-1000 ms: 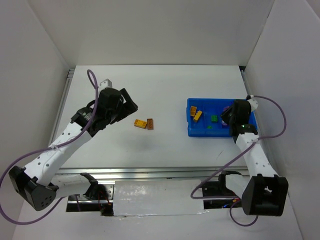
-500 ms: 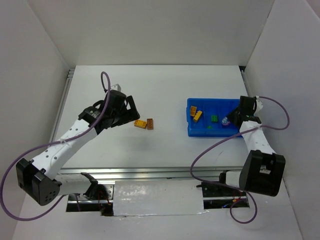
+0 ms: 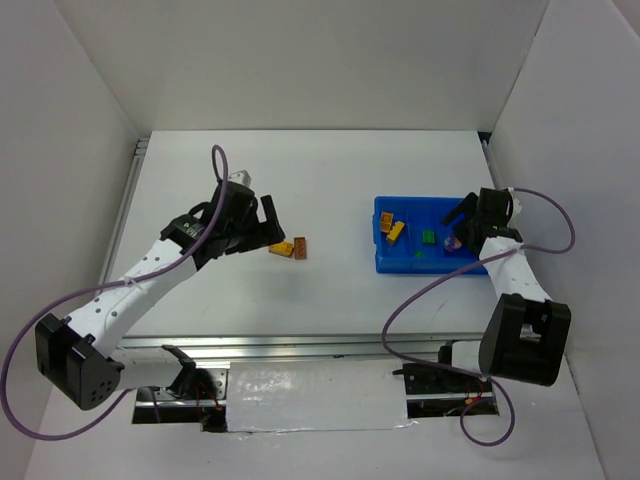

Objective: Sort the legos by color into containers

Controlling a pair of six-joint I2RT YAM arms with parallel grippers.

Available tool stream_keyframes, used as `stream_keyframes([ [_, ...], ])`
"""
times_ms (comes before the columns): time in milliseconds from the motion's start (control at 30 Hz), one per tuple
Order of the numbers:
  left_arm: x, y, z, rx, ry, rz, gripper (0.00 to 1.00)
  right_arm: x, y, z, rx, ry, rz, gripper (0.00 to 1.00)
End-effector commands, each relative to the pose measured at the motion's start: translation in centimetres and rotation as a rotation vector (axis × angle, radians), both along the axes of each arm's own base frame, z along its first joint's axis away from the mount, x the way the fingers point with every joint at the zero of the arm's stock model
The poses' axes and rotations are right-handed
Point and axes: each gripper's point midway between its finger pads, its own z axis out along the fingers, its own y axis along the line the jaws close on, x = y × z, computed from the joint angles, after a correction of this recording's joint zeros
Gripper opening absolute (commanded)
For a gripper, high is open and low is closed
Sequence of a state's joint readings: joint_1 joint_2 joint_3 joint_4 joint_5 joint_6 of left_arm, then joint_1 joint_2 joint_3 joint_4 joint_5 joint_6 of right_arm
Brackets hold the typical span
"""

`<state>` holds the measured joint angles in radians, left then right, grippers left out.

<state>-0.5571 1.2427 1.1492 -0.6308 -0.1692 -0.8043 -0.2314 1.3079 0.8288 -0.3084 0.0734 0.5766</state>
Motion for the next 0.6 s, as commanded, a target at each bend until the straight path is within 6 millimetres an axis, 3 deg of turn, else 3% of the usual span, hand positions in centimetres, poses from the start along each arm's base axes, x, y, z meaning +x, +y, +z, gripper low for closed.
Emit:
stream_keyframes([
  [0,1.0,-0.5,-0.2,0.023,-0.028,-0.049,1.00,0.5,0.3,4.2,-0.034,-0.112,0.021,0.91],
  [100,2.1,-0.6,-1.4,0.079,-0.026,-0.067,0.99,0.0,1.9,6.3,-0.023,-0.178,0.060,0.94],
  [133,2.4,-0.2,-1.9,0.106,-0.016,-0.045,1.00,-0.1,2.6,6.8,-0.013,-0.197,0.080,1.00],
  [167,2.9,1.0,-3.1,0.179,0.010,0.005,1.00,-0.5,4.2,7.9,-0.007,-0.234,0.123,1.00],
  [233,4.0,1.6,-3.5,0.223,0.022,0.055,1.00,-0.9,6.0,8.7,0.001,-0.258,0.179,1.00],
  [267,4.6,1.8,-5.0,0.266,0.056,0.066,0.99,-1.2,6.8,9.7,-0.003,-0.283,0.196,1.00],
  [300,5.4,1.3,-4.7,0.271,0.047,0.060,0.99,-1.6,8.2,9.9,-0.001,-0.285,0.239,1.00],
  [333,6.2,1.1,-6.3,0.308,0.071,0.048,1.00,-1.8,8.7,10.7,-0.002,-0.303,0.259,1.00],
  [433,8.0,0.3,-7.3,0.352,0.072,0.002,1.00,-2.6,11.3,11.3,0.021,-0.309,0.366,1.00],
  [467,8.4,0.1,-8.6,0.377,0.091,-0.017,0.99,-2.9,11.7,11.6,0.025,-0.315,0.387,1.00],
  [567,9.9,-1.0,-10.1,0.382,0.080,-0.080,0.99,-3.6,12.5,11.8,0.032,-0.329,0.445,1.00],
])
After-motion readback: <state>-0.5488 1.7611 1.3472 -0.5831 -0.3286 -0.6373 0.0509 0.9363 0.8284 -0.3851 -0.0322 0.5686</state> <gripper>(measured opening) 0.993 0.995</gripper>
